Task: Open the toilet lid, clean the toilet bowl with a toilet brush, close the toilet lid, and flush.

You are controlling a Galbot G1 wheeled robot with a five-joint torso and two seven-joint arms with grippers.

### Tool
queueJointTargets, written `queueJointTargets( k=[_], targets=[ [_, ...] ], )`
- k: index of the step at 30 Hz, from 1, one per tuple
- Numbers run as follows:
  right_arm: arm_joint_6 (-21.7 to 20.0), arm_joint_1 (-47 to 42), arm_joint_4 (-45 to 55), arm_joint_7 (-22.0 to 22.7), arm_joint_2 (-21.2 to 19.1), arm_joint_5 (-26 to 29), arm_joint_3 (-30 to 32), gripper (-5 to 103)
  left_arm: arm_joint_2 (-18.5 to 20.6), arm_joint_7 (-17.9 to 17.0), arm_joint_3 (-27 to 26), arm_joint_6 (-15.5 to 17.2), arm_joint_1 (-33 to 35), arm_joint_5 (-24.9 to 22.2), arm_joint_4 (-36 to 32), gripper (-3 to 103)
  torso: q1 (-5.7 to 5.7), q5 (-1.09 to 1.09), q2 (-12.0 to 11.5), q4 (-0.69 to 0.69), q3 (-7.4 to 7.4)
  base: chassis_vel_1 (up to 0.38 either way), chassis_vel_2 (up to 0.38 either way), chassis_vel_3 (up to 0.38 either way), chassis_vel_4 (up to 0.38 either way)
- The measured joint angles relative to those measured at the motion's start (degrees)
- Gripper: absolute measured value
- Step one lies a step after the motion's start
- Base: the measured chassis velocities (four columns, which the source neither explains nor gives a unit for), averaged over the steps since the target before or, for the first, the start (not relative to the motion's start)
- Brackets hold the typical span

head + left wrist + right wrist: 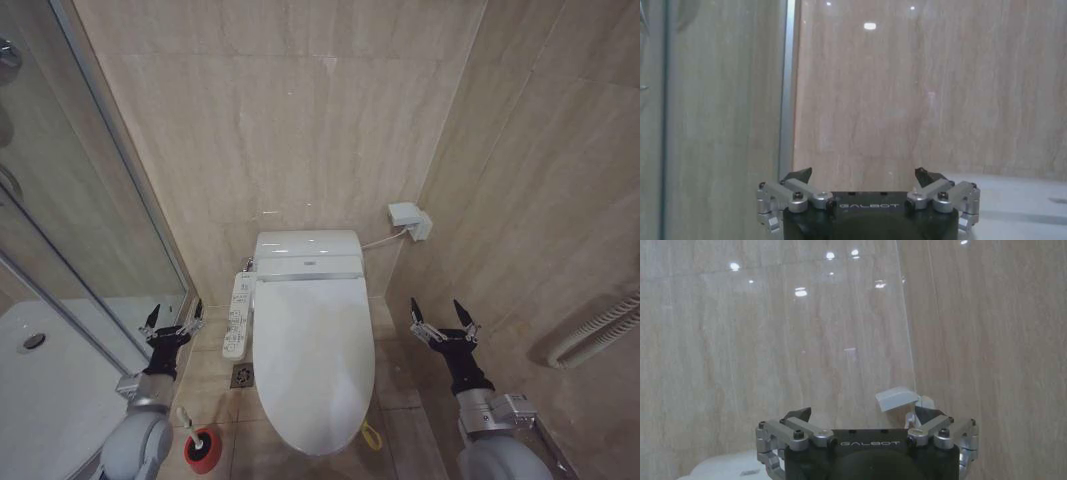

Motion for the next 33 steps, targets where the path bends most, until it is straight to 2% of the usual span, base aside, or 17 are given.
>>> queueJointTargets(
  k=[5,9,13,21,33],
  targets=[
    [0.0,0.0,0.0,0.0,0.0,0.0,0.0,100,0.45,-0.13,2.26,0.66,-5.06,-0.05,4.87,100,0.0,0.0,0.0,0.0,0.0,0.0,0.0,0.0,0.0],
    [0.0,0.0,0.0,0.0,0.0,0.0,0.0,100,0.74,0.01,4.53,0.68,-13.74,-0.78,11.33,100,0.0,0.0,0.0,-0.01,0.0,0.0,0.0,0.0,0.0],
    [0.0,0.01,0.0,0.0,0.0,0.0,0.0,100,0.75,0.16,6.02,0.7,-18.57,-1.55,14.68,100,0.01,0.01,0.0,-0.02,0.0,0.0,0.0,0.0,0.0],
    [0.0,-0.01,0.0,0.0,0.0,0.0,0.0,100,0.8,0.83,7.92,0.46,-22.69,-1.76,18.99,100,-0.01,0.01,0.0,0.0,-0.01,0.0,0.0,0.0,0.0],
    [0.0,0.03,0.0,0.0,0.0,0.0,0.0,100,0.54,1.52,8.18,-0.29,-23.35,-1.73,20.47,100,0.05,0.01,-0.02,-0.01,0.01,-0.109,0.124,0.125,-0.121]
  ],
)
